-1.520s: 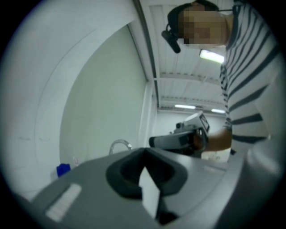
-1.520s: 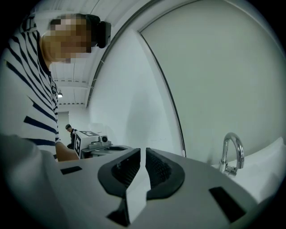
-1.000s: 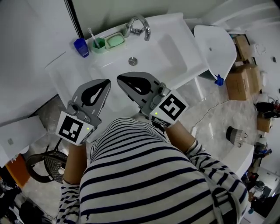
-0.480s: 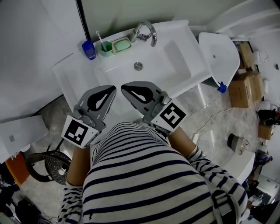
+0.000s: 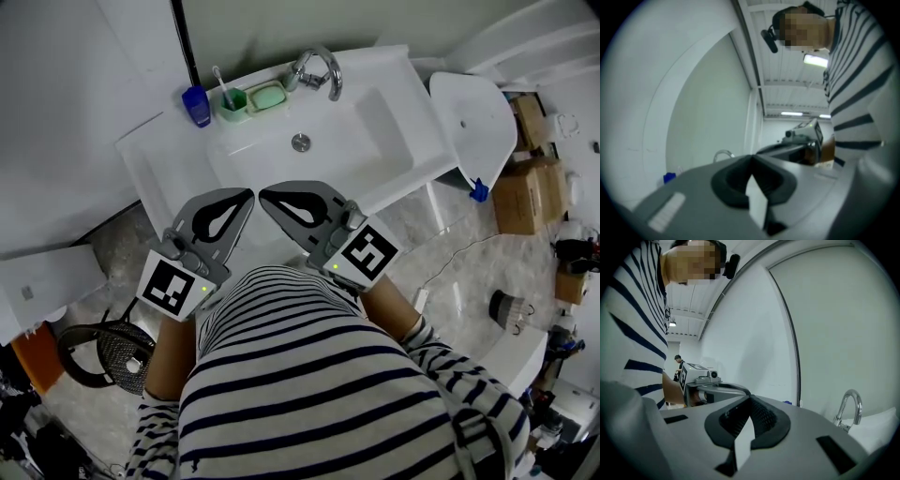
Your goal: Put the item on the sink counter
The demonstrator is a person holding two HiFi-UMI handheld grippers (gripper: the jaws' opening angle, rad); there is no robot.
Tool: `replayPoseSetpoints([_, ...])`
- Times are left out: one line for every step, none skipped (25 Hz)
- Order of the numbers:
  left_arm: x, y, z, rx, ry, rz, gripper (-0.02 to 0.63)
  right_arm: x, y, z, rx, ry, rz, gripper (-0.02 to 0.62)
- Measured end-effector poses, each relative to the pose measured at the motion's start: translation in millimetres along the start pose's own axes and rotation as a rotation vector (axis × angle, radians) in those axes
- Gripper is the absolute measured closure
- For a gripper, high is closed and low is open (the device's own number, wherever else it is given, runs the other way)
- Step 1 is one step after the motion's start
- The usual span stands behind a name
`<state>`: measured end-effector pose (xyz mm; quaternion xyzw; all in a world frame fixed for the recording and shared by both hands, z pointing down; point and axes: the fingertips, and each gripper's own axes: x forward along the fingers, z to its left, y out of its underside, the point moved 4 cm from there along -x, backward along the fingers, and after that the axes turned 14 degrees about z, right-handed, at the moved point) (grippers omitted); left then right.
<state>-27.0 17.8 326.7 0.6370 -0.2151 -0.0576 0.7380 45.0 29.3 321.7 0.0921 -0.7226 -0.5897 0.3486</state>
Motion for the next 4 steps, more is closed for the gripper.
replayPoseSetpoints([-1.3, 0.3, -0.6, 0.003, -0.002, 0.003, 0.598, 0.6, -0.4, 1.6, -0.005, -0.001, 0.002, 0.589])
replayPoseSetpoints([-2.8, 0.5, -1.1, 0.007, -0.004, 0.006, 0.599, 1.2, -1.1, 3.3, -0.011, -0.002, 0.002, 0.589])
replayPoseSetpoints([-4.3, 0.7, -1.6, 0.011, -0.006, 0.008, 0.599, 1.8, -1.9, 5.0, -0.018, -0.002, 0.003, 0.589])
replayPoseSetpoints([-5.9, 0.8, -2.0, 0.015, -0.009, 0.009, 0.598, 2.5, -2.7, 6.7, -0.026, -0.003, 0.003, 0.589])
